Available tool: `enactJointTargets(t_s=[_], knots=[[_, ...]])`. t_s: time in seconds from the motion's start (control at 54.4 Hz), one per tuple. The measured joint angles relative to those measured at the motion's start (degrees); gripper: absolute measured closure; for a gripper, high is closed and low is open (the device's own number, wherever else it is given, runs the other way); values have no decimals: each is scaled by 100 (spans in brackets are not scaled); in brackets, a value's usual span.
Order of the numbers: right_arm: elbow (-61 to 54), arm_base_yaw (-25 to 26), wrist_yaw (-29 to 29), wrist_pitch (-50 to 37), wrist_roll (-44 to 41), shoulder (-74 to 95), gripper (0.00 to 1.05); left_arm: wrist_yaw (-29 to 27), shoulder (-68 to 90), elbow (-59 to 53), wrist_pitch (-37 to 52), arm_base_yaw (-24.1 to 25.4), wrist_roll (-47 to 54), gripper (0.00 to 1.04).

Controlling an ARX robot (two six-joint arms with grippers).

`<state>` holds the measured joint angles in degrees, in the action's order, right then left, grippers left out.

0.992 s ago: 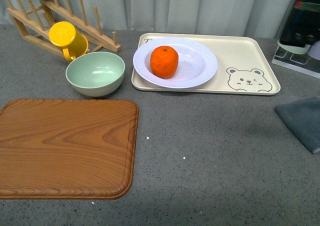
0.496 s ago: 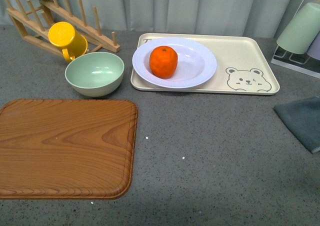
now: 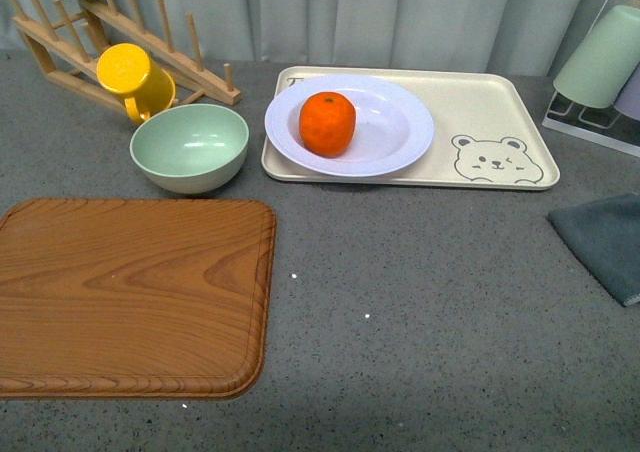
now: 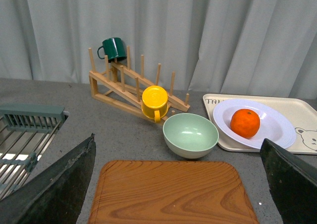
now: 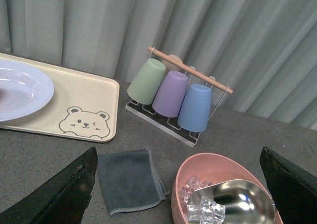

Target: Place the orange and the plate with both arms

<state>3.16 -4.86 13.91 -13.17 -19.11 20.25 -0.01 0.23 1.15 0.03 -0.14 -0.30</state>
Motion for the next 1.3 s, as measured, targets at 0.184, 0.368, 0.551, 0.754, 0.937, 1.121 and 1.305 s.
enactJointTargets(t_s=[0.184,0.368,0.551,0.754,0.937,1.121,1.305], knots=[[0,2,2,0,-2,-2,9,0,0,0,0,0,0,6],[-175,256,-708,-417,444,-52,18,-2,0,0,0,0,2,6],[-286,463,-1368,-348,1569,-376,48,-2,0,0,0,0,0,6],[-286,472,-1381,52,1818,-778,89,0,0,0,0,0,0,6],[-286,472,-1388,278,1845,-1012,104,0,0,0,0,0,0,6],[-282,472,-1401,1279,1849,-1956,104,-2,0,0,0,0,2,6],[-282,472,-1401,1303,1849,-1996,97,0,-2,0,0,0,2,6]])
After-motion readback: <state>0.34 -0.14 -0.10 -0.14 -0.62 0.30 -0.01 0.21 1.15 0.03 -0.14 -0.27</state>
